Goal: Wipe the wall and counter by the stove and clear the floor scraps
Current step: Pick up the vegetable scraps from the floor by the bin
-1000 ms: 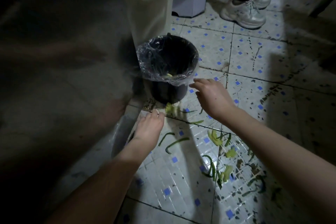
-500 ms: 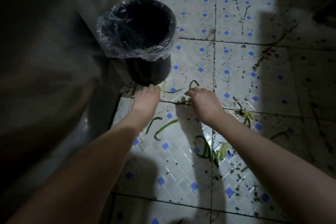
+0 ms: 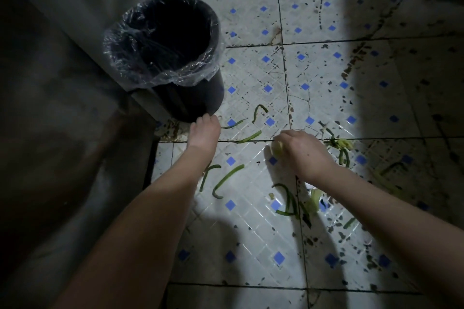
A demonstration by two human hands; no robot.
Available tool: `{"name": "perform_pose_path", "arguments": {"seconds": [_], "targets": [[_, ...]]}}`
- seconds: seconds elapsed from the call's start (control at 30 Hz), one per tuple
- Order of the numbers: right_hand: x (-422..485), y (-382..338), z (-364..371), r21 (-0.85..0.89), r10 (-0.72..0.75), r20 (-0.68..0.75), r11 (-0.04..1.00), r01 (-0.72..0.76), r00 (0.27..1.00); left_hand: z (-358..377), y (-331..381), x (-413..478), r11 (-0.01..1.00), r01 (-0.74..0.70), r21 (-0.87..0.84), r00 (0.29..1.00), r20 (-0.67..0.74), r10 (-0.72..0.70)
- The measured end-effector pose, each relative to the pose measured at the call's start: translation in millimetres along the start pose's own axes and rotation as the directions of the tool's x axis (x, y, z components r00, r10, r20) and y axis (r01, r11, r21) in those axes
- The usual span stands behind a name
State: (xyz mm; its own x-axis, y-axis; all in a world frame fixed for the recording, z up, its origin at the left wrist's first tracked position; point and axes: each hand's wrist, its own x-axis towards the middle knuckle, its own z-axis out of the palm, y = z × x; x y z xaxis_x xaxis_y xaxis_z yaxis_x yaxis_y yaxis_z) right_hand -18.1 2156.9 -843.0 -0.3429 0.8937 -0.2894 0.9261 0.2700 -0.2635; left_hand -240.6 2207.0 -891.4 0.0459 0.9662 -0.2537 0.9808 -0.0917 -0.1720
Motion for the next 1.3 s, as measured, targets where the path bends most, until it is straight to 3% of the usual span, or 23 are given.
{"name": "perform_pose_path", "arguments": {"seconds": [0.13, 0.33, 0.43, 0.63, 0.8, 1.0, 1.3], "targets": [[-4.0, 2.3, -5.5, 0.021, 0.0, -0.01, 1.0, 0.0, 1.0, -1.8, -0.9, 2.5, 0.998, 0.014, 0.063, 1.0, -0.027, -0.012], [-6.5, 8.1, 0.6, 0.008, 0.006, -0.05, 1.0, -0.006, 0.999, -13.6, 19.9, 2.4, 0.994, -0.107, 0.032, 0.983, -0.146, 0.11], [-7.8, 11.4, 4.3, 0.02, 0.014, -0.068, 1.0, -0.013, 0.998, -15.2, 36.0, 5.8, 0.988, -0.149, -0.032, 0.983, -0.115, 0.144], [-10.9, 21.0, 9.7, -0.005, 0.04, -0.078, 0.999, -0.041, 0.996, -8.3, 43.5, 8.5, 0.998, -0.045, -0.037, 0.999, -0.002, 0.045], [-14.3, 27.8, 11.9, -0.006, 0.052, -0.072, 0.999, -0.052, 0.996, -11.9, 45.2, 10.0, 0.998, -0.053, -0.023, 0.997, 0.047, 0.054], [-17.5, 30.6, 14.3, 0.045, 0.073, -0.068, 0.997, -0.07, 0.995, -8.7, 55.4, -8.5, 0.988, -0.14, -0.066, 0.99, 0.005, 0.141], [-14.9, 29.8, 16.5, 0.042, 0.06, -0.046, 0.997, -0.058, 0.997, -0.9, 69.8, -11.8, 0.988, -0.143, -0.063, 0.989, 0.026, 0.145]]}}
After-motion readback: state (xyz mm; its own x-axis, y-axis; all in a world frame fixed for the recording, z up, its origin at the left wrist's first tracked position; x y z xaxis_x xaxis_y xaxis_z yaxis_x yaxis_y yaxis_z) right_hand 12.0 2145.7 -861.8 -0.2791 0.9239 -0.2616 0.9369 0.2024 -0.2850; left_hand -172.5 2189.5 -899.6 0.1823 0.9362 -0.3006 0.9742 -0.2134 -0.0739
